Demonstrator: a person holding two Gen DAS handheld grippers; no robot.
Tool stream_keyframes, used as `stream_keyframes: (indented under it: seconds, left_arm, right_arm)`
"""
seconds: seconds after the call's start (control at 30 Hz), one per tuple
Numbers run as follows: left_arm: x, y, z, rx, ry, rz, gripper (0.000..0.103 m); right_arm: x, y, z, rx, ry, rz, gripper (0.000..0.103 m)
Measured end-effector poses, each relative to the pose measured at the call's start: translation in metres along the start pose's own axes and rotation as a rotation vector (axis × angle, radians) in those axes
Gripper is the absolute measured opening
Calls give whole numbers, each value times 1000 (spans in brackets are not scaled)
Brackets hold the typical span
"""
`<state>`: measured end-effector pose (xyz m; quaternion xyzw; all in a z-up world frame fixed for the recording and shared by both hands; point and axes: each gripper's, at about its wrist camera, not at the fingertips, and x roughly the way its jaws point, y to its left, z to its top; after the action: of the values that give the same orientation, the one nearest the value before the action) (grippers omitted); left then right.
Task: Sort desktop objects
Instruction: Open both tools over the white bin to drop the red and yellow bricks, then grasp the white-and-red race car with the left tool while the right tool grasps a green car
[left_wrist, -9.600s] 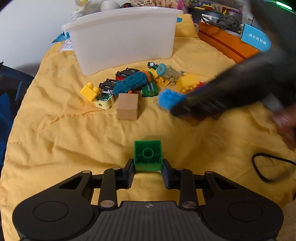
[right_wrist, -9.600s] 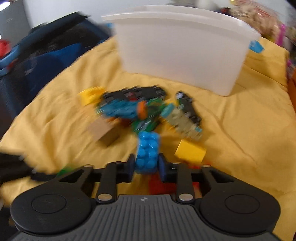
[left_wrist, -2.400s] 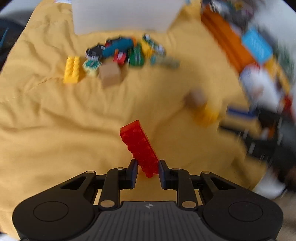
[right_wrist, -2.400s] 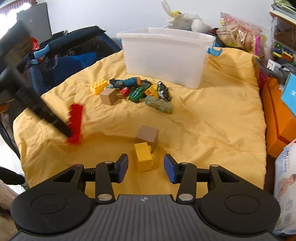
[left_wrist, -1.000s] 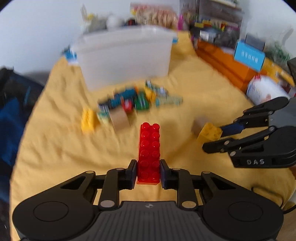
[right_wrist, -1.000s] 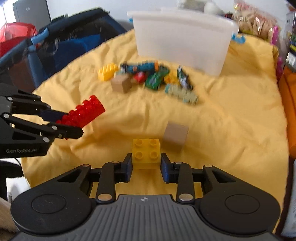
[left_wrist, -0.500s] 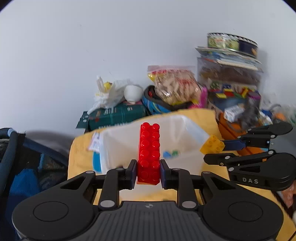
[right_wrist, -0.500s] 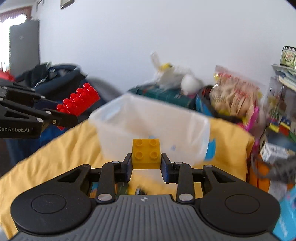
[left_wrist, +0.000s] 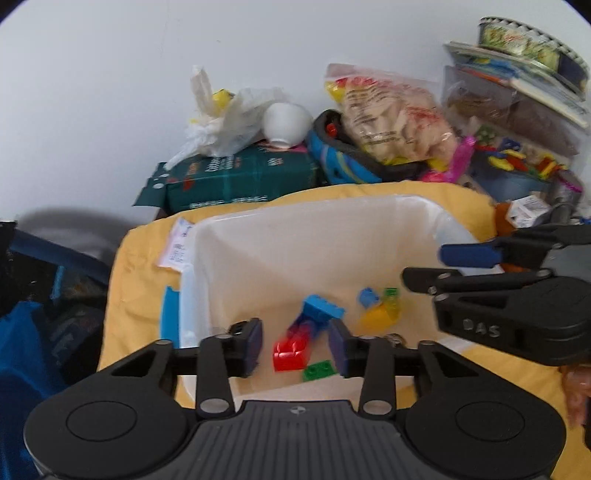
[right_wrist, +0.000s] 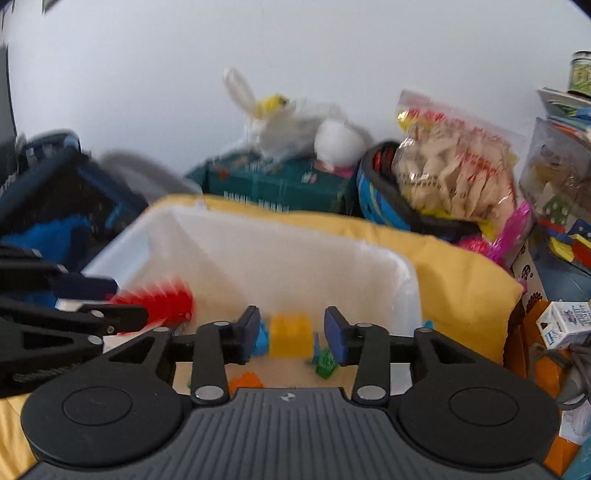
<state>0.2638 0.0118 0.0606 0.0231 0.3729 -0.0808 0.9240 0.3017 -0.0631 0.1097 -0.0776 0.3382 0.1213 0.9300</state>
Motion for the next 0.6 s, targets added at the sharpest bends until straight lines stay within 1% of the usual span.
stream_keyframes:
  seconds: [0.07, 0.17, 0.2, 0.3, 0.33, 0.4, 0.43, 0.5, 0.6]
  left_arm:
    - [-10, 0, -4, 15, -23, 5, 60]
    - [-29, 3, -10, -2, -72, -8, 66]
    - [-35, 4, -13, -11, -85, -12, 71]
    - [-47, 6, -30, -45, -105, -59, 73]
    - [-51, 6, -38, -61, -105, -74, 73]
    - [-58, 5, -54, -88, -118, -81, 73]
    - [-62, 5, -65, -103, -115, -92, 73]
    - [-66, 4, -86, -122, -85, -118, 73]
    - [-63, -1, -122, -137, 9, -84, 73]
  right_arm:
    - [-8, -1, -4, -5, -18, 6, 45]
    - [-25, -3, -5, -10, -63, 47, 51]
    - [-32, -3, -7, -18, -80, 58, 56]
    - [-51, 1, -18, -69, -118, 104, 63]
    - [-54, 2, -22, -82, -117, 117, 64]
    - [-62, 2, -37, -99, -112, 145, 65]
    - [-65, 2, -45, -108, -110, 159, 65]
    - [-70, 4, -66, -129, -89, 175, 66]
    - [-71, 6, -98, -165, -44, 159, 65]
